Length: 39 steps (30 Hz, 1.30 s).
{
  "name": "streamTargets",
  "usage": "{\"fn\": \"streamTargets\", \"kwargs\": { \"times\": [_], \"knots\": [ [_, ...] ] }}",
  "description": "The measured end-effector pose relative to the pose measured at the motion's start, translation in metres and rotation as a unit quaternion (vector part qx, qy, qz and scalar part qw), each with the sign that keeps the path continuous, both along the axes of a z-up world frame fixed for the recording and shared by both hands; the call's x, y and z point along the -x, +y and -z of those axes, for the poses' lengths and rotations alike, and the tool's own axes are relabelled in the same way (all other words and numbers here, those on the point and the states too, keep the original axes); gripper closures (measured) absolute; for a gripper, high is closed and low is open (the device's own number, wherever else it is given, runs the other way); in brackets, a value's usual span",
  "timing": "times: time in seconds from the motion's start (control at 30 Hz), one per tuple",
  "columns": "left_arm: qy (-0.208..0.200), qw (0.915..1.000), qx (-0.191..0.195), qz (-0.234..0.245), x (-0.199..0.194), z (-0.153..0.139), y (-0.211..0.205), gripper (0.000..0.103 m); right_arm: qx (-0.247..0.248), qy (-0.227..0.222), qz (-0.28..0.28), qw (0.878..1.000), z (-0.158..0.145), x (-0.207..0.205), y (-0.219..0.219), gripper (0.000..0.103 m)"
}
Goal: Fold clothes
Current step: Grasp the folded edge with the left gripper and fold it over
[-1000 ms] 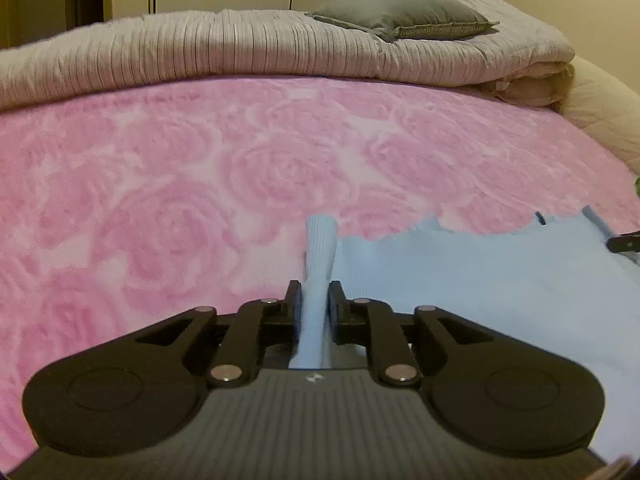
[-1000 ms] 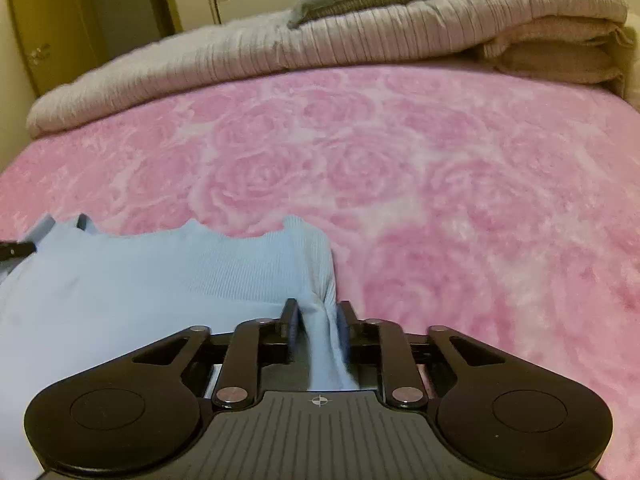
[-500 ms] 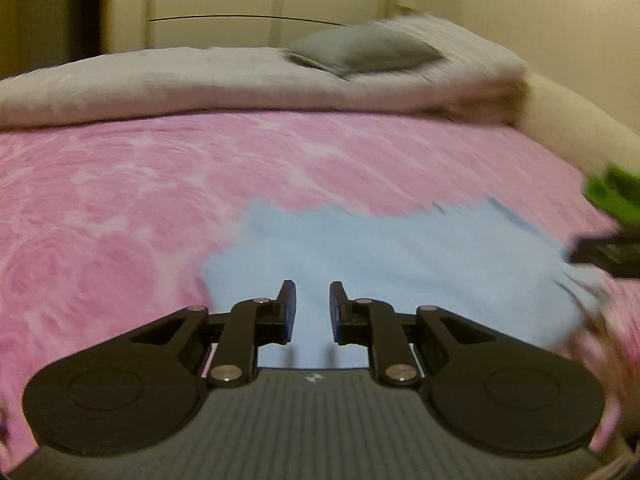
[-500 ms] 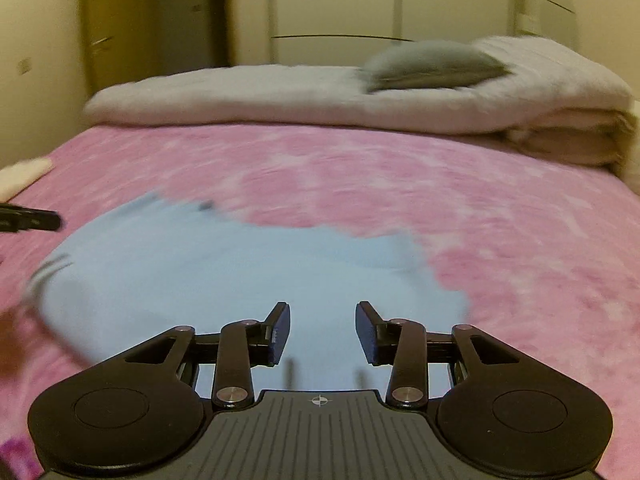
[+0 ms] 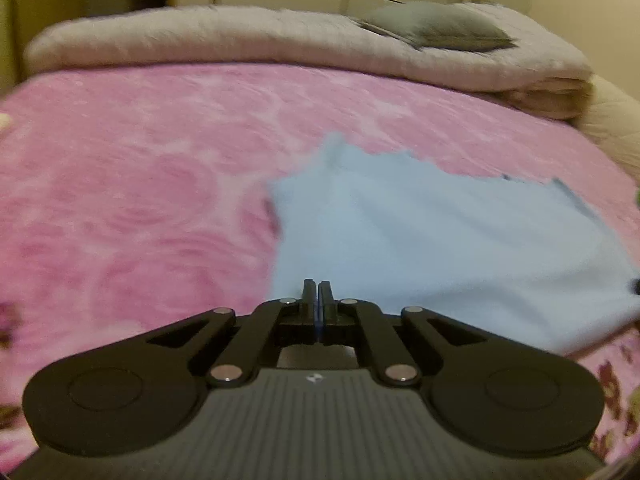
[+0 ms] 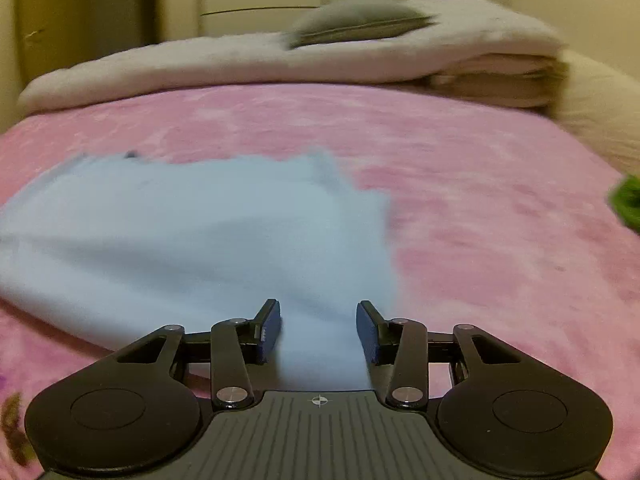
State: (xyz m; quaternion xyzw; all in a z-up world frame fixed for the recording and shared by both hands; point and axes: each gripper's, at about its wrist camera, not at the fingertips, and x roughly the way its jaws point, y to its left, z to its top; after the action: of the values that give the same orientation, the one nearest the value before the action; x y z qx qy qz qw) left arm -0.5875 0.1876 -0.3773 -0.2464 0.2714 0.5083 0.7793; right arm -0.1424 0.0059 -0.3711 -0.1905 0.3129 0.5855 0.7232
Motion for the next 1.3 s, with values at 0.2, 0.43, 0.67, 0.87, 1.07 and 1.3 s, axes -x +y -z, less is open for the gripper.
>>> {"fn": "streamTargets", "kwargs": {
  "times": [0.2, 0.43, 0.67, 0.87, 1.07, 1.3],
  "knots": [
    [-0.223, 0.9621, 0.131, -0.086, 0.056, 0.001, -0.026, 0.076, -0.057, 0.217, 0.085, 0.971, -0.012, -0.031, -0.056, 0.047],
    [-0.372, 0.8813, 0.222, -0.188, 0.077, 0.05, -0.026, 0.074, -0.075, 0.401, 0.181, 0.895, 0.029, -0.051, -0.052, 0.041],
    [-0.296, 0.926, 0.175, -0.155, 0.055, 0.038, 0.0, 0.09, -0.085, 0.395, 0.229, 0.886, 0.027, -0.073, -0.022, 0.093],
    [-0.2, 0.9715, 0.101, -0.078, 0.037, 0.011, -0.022, 0.089, -0.093, 0.292, 0.185, 0.934, -0.008, -0.057, -0.034, 0.094],
    [-0.2, 0.9703, 0.109, -0.081, 0.041, 0.031, -0.021, 0.08, -0.065, 0.332, 0.2, 0.92, 0.029, -0.055, -0.037, 0.083],
    [-0.094, 0.987, 0.049, -0.12, 0.033, -0.009, -0.048, 0.083, -0.052, 0.144, 0.193, 0.969, -0.013, -0.028, -0.052, 0.065]
  ]
}}
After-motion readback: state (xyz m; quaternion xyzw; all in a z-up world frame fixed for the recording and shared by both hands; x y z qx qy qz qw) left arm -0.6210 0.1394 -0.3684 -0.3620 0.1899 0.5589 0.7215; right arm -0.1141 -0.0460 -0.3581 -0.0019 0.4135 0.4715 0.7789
